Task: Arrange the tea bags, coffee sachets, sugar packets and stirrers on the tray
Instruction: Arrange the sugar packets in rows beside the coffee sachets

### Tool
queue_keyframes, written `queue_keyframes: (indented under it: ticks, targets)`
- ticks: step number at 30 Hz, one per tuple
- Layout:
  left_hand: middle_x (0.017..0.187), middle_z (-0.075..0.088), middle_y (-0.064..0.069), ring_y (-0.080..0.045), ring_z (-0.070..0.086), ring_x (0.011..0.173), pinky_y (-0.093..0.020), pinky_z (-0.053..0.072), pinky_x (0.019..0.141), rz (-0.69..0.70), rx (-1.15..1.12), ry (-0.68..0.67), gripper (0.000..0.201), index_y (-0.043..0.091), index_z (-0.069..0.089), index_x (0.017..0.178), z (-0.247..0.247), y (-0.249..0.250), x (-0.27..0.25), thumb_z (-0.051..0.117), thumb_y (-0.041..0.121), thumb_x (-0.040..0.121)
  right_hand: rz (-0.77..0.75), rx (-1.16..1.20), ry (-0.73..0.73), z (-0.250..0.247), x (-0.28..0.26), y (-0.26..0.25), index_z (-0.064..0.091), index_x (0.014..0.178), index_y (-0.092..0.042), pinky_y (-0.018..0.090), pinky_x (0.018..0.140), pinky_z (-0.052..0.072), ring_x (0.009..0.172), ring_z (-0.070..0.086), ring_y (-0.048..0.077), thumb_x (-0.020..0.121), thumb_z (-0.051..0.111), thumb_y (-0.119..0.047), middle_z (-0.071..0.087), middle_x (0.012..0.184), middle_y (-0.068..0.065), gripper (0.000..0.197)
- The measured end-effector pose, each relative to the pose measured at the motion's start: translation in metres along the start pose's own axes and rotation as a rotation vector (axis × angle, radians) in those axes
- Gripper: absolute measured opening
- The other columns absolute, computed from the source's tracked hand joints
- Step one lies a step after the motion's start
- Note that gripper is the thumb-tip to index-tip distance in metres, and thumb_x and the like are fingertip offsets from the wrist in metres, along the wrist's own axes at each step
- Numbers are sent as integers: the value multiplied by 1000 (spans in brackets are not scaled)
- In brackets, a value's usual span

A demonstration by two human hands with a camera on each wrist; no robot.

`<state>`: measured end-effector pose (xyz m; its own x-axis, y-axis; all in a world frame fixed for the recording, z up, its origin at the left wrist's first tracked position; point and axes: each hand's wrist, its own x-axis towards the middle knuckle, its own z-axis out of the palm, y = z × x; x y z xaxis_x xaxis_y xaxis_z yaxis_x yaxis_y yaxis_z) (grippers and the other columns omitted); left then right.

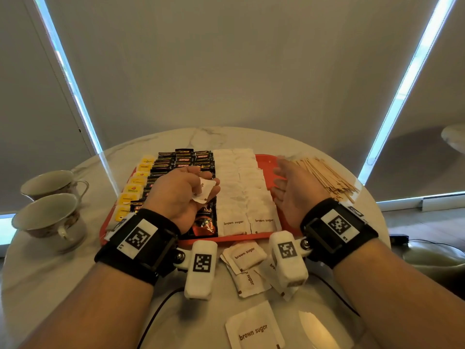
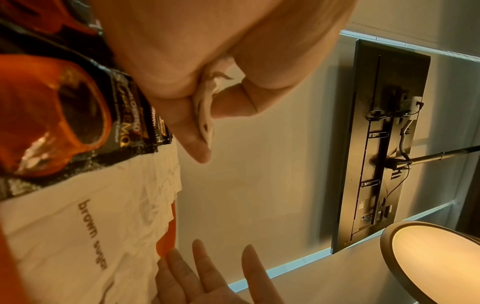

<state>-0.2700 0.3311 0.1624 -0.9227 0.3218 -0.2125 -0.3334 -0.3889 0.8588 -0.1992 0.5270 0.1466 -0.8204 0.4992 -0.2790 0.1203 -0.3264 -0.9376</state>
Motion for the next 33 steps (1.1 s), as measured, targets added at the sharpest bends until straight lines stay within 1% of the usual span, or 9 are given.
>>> queue_keyframes:
  ticks: [3,7,12,15,21,25,28,30,33]
  targets:
    - [111,63,-21,-37,70,100,-41,62,79,4,-7,4,49,6,56,106,-1,-1,2,29,-28,83,-13,-7,15,1,11,-9,33,157,-18,48,121,26,149,31,29,98,55,-53,31,164,8,72]
    - [118,64,-22,-37,71,103,-43,61,81,7,7,13,55,8,55,112,-4,-4,8,28,-30,84,14,-37,24,9,26,-21,37,154,-16,51,122,26,148,32,31,98,55,-52,34,162,9,69]
    - [124,66,-23,-37,72,107,-38,62,71,22,-5,7,55,13,56,114,-9,-5,15,32,-29,87,54,-44,-50,12,37,-20,34,156,-12,52,122,25,148,34,31,100,53,-49,34,162,13,70]
    - [126,66,-25,-36,74,105,-34,63,64,35,-6,-2,53,13,56,115,-10,-4,16,34,-28,90,49,-42,-22,9,45,-22,35,155,-13,52,122,25,149,32,31,99,55,-49,33,163,11,70]
    - [123,67,-25,-30,78,96,-32,64,67,44,10,-38,41,13,57,123,-7,-2,10,45,-18,99,55,-78,-4,11,68,-33,48,144,-12,50,119,30,143,40,32,97,58,-50,41,157,13,61]
    - [118,72,-20,-27,79,95,-29,63,64,86,44,-46,33,11,59,128,-7,-2,9,59,-6,100,-139,-142,-4,22,58,-40,62,129,-12,38,101,46,118,58,22,94,69,-37,63,129,4,44]
    - [104,79,-15,-22,79,90,-27,63,61,143,122,-33,23,8,64,120,-7,-2,9,66,4,98,-227,-191,-263,42,34,-42,70,116,-5,38,97,53,107,69,24,92,74,-25,73,113,9,32]
    - [95,81,-10,-18,79,84,-26,62,59,162,149,-20,14,8,67,111,-6,-1,7,68,12,98,-236,-298,-429,54,19,-39,73,104,-6,32,80,54,88,68,19,91,74,-23,75,97,7,22]
    - [95,81,-10,-20,78,85,-29,62,59,144,163,-2,14,9,71,100,-7,0,8,70,22,97,-268,-323,-455,63,10,-32,73,92,-10,29,69,51,76,65,17,90,75,-18,74,86,6,8]
